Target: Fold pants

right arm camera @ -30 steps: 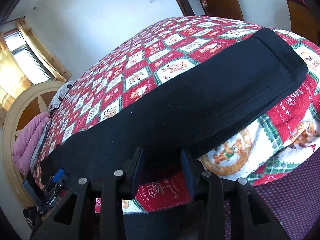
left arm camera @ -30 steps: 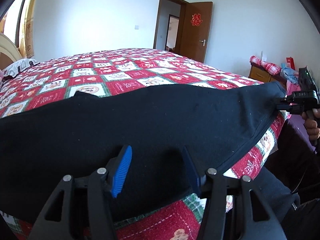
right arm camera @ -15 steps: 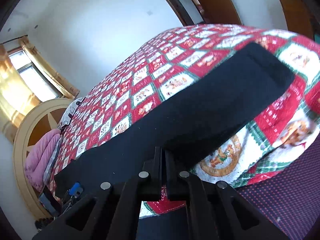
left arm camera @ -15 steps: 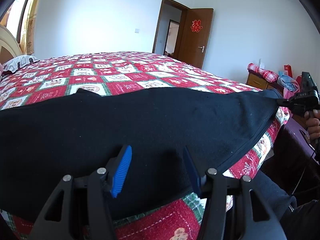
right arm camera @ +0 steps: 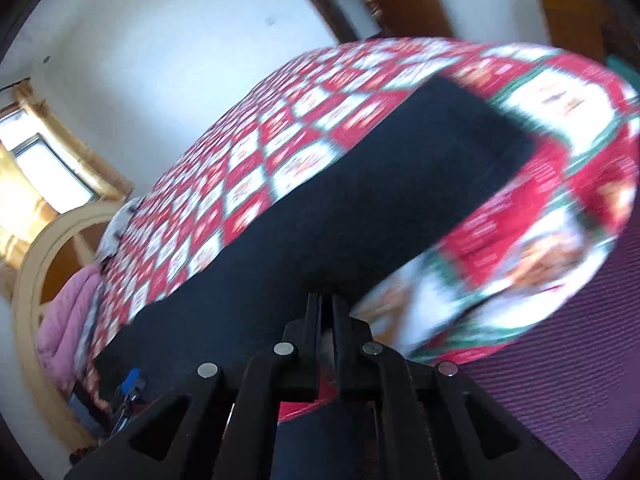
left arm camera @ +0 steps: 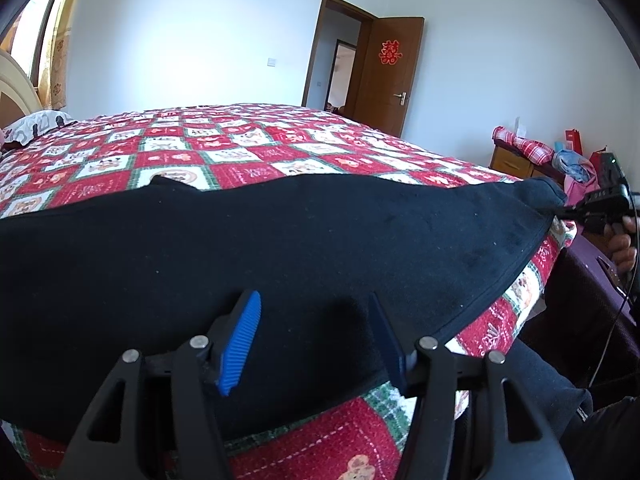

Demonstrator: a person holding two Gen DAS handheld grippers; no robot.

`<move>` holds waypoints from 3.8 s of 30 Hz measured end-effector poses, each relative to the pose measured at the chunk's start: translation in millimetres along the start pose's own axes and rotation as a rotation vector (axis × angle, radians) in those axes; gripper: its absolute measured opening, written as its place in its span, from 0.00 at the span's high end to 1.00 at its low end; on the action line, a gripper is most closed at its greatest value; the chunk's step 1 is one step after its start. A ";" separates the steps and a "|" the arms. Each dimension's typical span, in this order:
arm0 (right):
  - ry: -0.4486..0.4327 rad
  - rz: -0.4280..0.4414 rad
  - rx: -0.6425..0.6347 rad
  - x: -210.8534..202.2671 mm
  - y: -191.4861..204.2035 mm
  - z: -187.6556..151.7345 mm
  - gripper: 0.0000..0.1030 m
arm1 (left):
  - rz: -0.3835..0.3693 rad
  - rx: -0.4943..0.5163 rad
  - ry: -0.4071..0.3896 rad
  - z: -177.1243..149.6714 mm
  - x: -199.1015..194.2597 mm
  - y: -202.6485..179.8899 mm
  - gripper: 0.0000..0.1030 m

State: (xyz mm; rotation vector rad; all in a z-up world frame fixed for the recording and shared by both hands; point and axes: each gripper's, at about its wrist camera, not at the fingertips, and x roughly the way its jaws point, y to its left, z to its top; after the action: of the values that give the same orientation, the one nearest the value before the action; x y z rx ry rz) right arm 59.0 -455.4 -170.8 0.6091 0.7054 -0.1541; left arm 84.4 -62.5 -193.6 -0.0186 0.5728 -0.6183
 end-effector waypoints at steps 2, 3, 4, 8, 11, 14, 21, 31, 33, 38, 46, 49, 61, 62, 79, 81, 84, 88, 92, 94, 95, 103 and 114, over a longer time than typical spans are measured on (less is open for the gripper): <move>-0.063 -0.049 0.040 -21.0 -14.3 8.3 0.95 | 0.002 0.006 0.001 -0.3 0.2 -1.2 0.41; -0.107 -0.073 0.065 -34.3 -22.4 14.4 0.95 | 0.005 0.009 0.001 -0.4 0.4 -2.0 0.40; -0.140 -0.087 0.081 -43.8 -27.8 19.2 0.95 | 0.009 0.013 0.001 -0.8 0.3 -3.1 0.40; -0.212 -0.089 0.090 -69.5 -41.4 47.5 0.95 | 0.021 0.025 0.001 -1.0 0.9 -5.4 0.39; -0.184 -0.069 0.076 -62.2 -45.7 68.8 0.95 | 0.031 0.035 0.003 -1.5 1.2 -7.1 0.39; -0.123 -0.013 0.109 -40.6 -52.5 91.1 0.95 | 0.039 0.044 0.005 -1.5 1.9 -8.1 0.39; 0.002 0.057 0.161 5.9 -72.0 118.1 0.95 | 0.053 0.079 0.011 -3.3 3.9 -14.4 0.33; -0.001 0.152 0.246 12.2 -82.4 123.6 0.45 | 0.071 0.077 -0.013 -1.7 -1.2 -14.6 0.32; -0.018 0.138 0.199 6.8 -74.0 124.1 0.45 | 0.117 0.063 -0.062 0.2 -10.9 -12.0 0.32; -0.006 0.065 0.119 13.1 -57.8 126.7 0.45 | 0.200 -0.056 -0.145 6.9 -27.6 16.2 0.24; -0.007 0.001 0.050 33.9 -49.5 129.5 0.91 | 0.214 -0.141 -0.091 0.3 -15.3 34.5 0.20; -0.084 0.028 0.014 20.5 -40.4 132.5 0.97 | 0.217 -0.123 -0.085 -0.2 -14.8 31.0 0.17; -0.066 -0.075 0.062 37.2 -70.0 127.3 0.86 | 0.231 -0.104 -0.089 -0.4 -16.2 27.7 0.16; -0.067 -0.090 0.064 32.8 -68.6 127.5 0.73 | 0.234 -0.098 -0.097 -0.3 -18.3 26.4 0.16; 0.000 -0.182 -0.363 35.2 30.9 40.3 0.50 | 0.250 -0.060 -0.046 -1.8 -8.6 20.5 0.03; -0.004 -0.192 -0.385 31.2 29.4 36.4 0.50 | 0.256 -0.053 -0.040 -1.4 -6.9 18.7 0.02; -0.011 -0.197 -0.378 27.4 28.1 33.8 0.50 | 0.252 -0.055 -0.040 -1.3 -7.4 18.7 0.02; -0.036 -0.288 -0.393 26.5 45.6 27.2 0.50 | 0.245 -0.080 -0.033 1.6 -9.0 22.2 0.02; -0.042 -0.254 -0.472 34.1 86.7 4.5 0.50 | 0.281 -0.105 -0.017 6.7 -15.5 30.7 0.02; -0.017 -0.235 -0.539 46.5 104.3 -9.5 0.50 | 0.303 -0.117 -0.021 8.2 -22.8 38.0 0.02; 0.014 -0.228 -0.580 58.6 113.6 -19.6 0.50 | 0.316 -0.124 -0.029 9.1 -28.8 43.6 0.02; 0.074 -0.181 -0.552 70.5 103.9 -26.1 0.48 | 0.502 -0.262 -0.095 9.9 -72.8 116.4 0.02; -0.167 -0.223 -0.102 -16.9 6.0 44.9 0.48 | 0.661 -0.302 -0.083 -15.1 -79.0 163.4 0.00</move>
State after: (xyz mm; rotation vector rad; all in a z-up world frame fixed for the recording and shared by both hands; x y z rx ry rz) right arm 73.4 -477.4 -130.2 0.4136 0.6141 -0.3695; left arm 112.7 117.4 -196.7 -0.1328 0.5473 0.1142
